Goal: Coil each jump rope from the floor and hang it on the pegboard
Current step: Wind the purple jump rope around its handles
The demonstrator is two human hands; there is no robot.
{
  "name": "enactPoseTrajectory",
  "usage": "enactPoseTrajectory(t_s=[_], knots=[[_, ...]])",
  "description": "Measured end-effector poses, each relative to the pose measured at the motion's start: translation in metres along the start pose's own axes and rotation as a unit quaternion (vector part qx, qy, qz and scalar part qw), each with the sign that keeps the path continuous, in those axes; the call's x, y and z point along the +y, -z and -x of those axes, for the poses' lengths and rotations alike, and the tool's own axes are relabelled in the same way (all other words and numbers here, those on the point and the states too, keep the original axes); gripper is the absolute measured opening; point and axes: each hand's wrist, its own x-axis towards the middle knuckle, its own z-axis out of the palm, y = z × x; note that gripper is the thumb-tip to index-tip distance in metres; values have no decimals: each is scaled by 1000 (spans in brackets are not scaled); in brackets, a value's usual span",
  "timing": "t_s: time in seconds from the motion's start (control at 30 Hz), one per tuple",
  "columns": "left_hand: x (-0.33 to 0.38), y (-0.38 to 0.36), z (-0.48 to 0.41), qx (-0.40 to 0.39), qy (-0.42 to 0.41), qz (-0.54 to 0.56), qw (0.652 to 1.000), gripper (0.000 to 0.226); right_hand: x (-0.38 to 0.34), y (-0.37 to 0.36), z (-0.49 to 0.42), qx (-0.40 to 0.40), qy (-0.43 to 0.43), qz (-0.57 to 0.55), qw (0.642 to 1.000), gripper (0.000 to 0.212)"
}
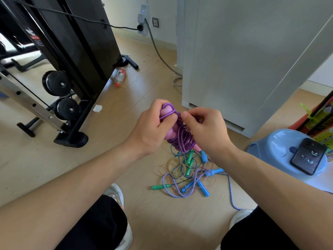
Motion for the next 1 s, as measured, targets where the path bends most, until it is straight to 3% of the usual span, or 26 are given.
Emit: enactPoseTrajectory(t_s=[0.17,0.4,0.6,0.83,1.0], knots=[[-1,3,3,-35,-24,-31,999,26,1,1,5,-28,-19,-46,998,18],[-3,1,2,8,-34,-76,996,24,-1,-4,8,-42,-21,-66,997,18],[1,0,1,24,-5,-29,999,22,1,-4,3,-72,-29,-115,990,21],[7,-5,3,36,37,45,998,15,0,-5,-1,-44,-36,-92,994,17],[2,-10,1,42,42,16,998,17,1,-3,-2,-67,-55,-110,990,19]])
